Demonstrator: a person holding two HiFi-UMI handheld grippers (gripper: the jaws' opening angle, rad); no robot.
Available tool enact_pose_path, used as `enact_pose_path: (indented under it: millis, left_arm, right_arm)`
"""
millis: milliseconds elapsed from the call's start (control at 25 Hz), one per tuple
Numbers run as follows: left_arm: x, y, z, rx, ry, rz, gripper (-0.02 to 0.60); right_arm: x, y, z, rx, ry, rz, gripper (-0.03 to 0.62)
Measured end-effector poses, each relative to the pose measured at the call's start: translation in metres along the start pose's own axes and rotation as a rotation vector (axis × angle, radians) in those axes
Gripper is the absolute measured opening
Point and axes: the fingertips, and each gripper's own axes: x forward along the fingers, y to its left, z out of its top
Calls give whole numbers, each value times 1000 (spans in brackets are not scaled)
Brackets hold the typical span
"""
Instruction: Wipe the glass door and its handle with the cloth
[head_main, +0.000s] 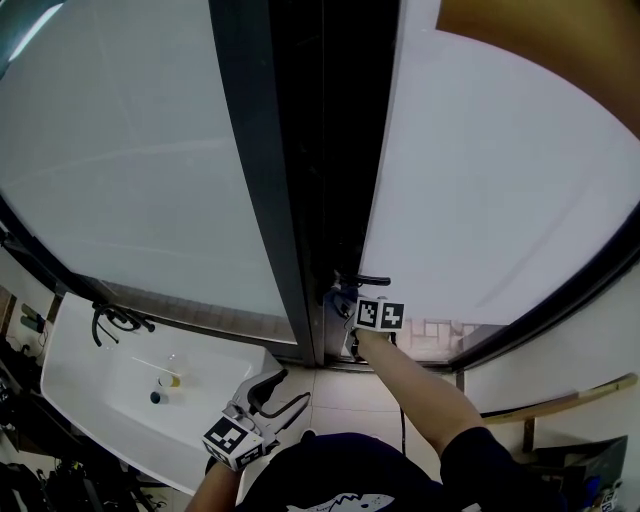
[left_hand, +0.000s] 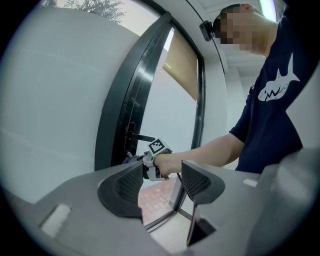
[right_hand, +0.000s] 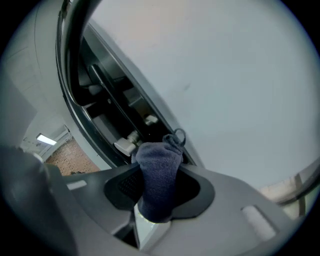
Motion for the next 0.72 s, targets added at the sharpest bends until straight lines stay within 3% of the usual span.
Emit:
enact_pose_path:
  millis: [360, 720]
  left_arm:
    - [6, 4, 4, 11, -18, -11, 237]
    - [9, 5, 9, 4, -20, -13, 237]
  right_arm:
    - [18, -16, -32, -54, 146, -47, 140]
    - [-9, 7, -2, -35, 17, 44, 140]
